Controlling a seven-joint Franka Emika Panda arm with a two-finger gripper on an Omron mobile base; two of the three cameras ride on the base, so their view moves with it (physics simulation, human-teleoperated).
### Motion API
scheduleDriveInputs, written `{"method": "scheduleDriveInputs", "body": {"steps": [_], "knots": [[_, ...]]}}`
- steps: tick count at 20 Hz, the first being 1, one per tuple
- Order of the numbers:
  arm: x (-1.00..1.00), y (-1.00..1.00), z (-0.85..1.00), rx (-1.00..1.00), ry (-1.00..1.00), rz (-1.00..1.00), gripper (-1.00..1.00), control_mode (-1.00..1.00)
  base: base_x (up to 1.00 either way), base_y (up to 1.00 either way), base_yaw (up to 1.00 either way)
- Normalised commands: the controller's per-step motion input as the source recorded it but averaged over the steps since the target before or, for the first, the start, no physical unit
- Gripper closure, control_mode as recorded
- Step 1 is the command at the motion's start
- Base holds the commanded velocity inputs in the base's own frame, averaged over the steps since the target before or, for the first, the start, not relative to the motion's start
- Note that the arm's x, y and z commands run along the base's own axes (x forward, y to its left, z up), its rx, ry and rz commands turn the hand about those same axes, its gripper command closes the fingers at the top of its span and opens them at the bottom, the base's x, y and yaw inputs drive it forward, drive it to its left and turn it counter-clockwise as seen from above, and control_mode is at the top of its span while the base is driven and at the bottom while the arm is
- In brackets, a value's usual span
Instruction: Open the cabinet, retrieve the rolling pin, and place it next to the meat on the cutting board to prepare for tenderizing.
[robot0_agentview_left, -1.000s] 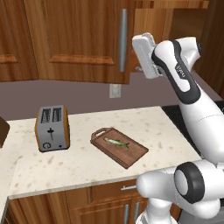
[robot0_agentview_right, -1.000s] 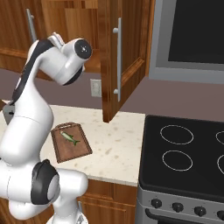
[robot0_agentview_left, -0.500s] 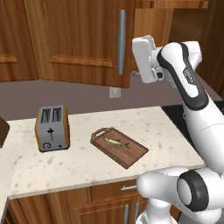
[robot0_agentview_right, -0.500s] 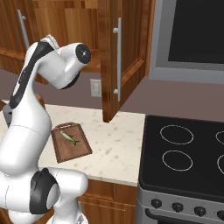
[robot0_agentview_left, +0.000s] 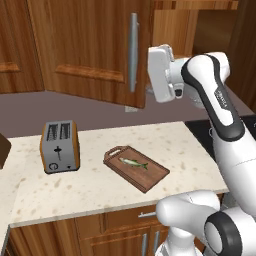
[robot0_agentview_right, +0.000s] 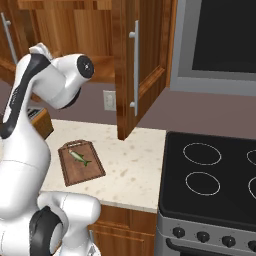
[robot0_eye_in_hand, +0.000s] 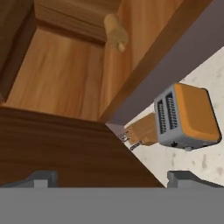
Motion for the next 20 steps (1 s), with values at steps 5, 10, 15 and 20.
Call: {"method": "scheduleDriveInputs", "body": {"steps": [5,10,15,20], "knots": [[-0.78,0.85,0.0,-0.03,-0.04,0.04,-1.0,-1.0,0.0,0.0,0.0],[-0.77,0.8,0.0,-0.03,-0.03,0.02,-1.0,-1.0,0.0,0.0,0.0],[-0.71,0.77,0.0,-0.02,-0.01,0.01,-1.0,-1.0,0.0,0.0,0.0],[-0.52,0.77,0.0,-0.03,0.0,0.0,-1.0,-1.0,0.0,0.0,0.0]]}}
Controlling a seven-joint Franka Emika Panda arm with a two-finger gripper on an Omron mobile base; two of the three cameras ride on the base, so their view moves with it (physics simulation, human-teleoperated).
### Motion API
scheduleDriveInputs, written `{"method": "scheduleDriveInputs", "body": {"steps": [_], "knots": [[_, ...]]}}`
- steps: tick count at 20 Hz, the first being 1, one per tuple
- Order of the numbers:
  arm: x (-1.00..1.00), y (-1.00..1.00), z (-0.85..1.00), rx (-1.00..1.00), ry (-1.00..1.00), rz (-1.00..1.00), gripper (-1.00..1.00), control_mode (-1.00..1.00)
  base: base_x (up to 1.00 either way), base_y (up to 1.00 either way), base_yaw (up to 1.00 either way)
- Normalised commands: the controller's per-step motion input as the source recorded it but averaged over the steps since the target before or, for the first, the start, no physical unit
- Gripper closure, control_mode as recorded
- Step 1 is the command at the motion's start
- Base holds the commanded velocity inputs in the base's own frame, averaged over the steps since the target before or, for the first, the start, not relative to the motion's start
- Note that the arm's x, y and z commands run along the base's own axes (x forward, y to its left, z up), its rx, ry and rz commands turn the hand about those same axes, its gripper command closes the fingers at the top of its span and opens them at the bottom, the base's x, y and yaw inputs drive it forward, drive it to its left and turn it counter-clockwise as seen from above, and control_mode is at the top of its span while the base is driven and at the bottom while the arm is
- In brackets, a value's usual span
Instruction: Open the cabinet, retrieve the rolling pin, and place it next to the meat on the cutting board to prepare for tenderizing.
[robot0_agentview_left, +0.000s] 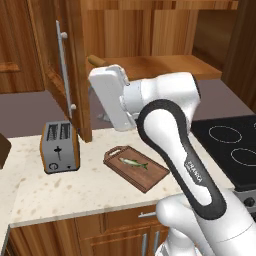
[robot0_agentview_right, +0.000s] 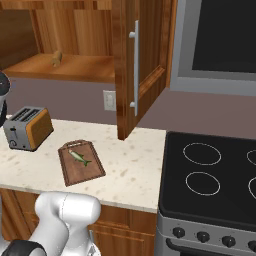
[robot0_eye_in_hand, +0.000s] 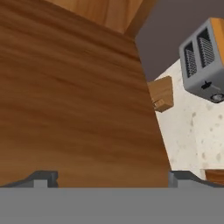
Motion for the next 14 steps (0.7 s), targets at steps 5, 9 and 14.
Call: {"method": "scheduleDriveInputs", "body": {"steps": [5,9,14], "knots": [[-0.24,0.71,0.0,-0.04,0.0,0.0,-1.0,-1.0,0.0,0.0,0.0],[-0.12,0.71,-0.03,-0.05,0.01,0.0,-1.0,-1.0,0.0,0.0,0.0],[-0.01,0.3,-0.09,-0.09,0.03,0.0,-1.0,-1.0,0.0,0.0,0.0]]}}
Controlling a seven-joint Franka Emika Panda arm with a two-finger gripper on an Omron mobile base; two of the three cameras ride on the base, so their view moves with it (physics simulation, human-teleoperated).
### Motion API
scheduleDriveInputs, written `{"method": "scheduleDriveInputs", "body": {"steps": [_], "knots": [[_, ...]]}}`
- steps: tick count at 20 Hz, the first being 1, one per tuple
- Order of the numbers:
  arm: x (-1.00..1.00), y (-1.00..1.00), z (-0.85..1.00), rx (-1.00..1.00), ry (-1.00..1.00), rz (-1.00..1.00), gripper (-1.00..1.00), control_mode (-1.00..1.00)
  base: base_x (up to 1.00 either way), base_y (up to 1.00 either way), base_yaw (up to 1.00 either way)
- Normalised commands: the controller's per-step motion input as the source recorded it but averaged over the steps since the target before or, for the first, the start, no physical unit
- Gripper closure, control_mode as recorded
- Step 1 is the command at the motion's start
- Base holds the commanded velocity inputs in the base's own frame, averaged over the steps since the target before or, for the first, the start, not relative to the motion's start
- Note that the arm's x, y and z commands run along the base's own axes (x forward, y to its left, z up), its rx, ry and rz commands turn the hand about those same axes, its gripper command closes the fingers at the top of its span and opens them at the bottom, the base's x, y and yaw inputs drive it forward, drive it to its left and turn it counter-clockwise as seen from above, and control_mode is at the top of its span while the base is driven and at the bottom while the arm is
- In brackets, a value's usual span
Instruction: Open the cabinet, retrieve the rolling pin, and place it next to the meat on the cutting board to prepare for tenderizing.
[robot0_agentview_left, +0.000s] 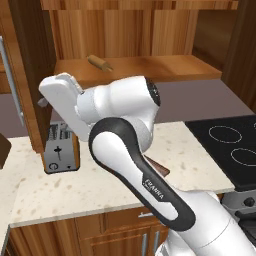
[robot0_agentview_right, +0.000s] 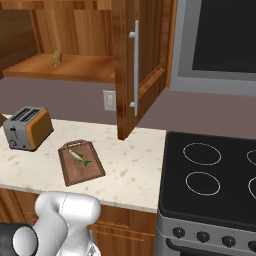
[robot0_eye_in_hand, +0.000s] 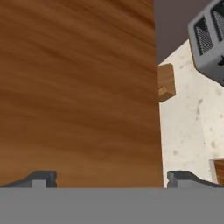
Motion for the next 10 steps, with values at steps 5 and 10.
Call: {"method": "scheduleDriveInputs", "body": {"steps": [5,10], "knots": [[0.11,-0.01,-0.1,-0.05,0.0,0.0,-1.0,-1.0,0.0,0.0,0.0],[0.2,-0.25,0.0,0.0,0.0,0.0,-1.0,-1.0,0.0,0.0,0.0]]}}
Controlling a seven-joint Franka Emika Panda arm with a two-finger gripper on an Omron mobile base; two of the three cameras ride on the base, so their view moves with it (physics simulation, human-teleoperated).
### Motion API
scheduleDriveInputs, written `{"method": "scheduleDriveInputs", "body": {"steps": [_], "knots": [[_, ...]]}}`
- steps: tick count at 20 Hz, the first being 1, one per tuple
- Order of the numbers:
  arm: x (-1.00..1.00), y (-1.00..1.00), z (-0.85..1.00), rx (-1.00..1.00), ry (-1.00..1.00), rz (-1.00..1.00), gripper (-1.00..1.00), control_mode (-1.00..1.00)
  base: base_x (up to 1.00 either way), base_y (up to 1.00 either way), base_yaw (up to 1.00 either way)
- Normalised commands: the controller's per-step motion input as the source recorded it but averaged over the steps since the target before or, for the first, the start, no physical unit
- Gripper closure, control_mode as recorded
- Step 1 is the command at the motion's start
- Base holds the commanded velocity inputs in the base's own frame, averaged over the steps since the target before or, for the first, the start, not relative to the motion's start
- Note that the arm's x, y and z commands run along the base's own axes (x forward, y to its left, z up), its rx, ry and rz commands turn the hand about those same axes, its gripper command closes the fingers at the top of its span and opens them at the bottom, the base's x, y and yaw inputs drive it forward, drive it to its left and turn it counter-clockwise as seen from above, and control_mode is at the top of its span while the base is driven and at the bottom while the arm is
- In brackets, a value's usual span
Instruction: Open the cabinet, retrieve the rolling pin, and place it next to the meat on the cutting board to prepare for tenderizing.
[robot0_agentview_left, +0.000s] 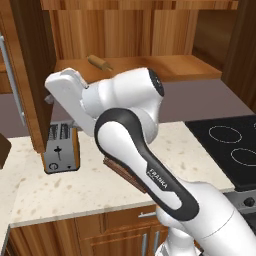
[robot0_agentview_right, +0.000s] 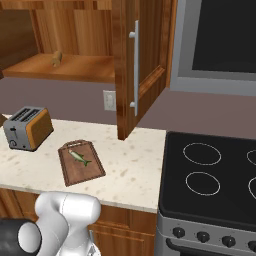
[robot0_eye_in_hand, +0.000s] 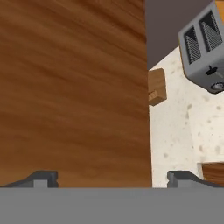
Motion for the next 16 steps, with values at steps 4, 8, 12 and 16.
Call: {"method": "scheduleDriveInputs", "body": {"steps": [4,8,12,16], "knots": [[0.21,-0.4,0.0,0.0,0.0,0.0,-1.0,-1.0,0.0,0.0,0.0],[0.25,-0.43,0.0,-0.01,-0.03,0.0,-1.0,-1.0,0.0,0.0,0.0],[0.28,-0.46,0.0,-0.04,-0.04,0.0,-1.0,-1.0,0.0,0.0,0.0],[0.25,-0.28,0.0,-0.13,-0.09,0.0,-1.0,-1.0,0.0,0.0,0.0]]}}
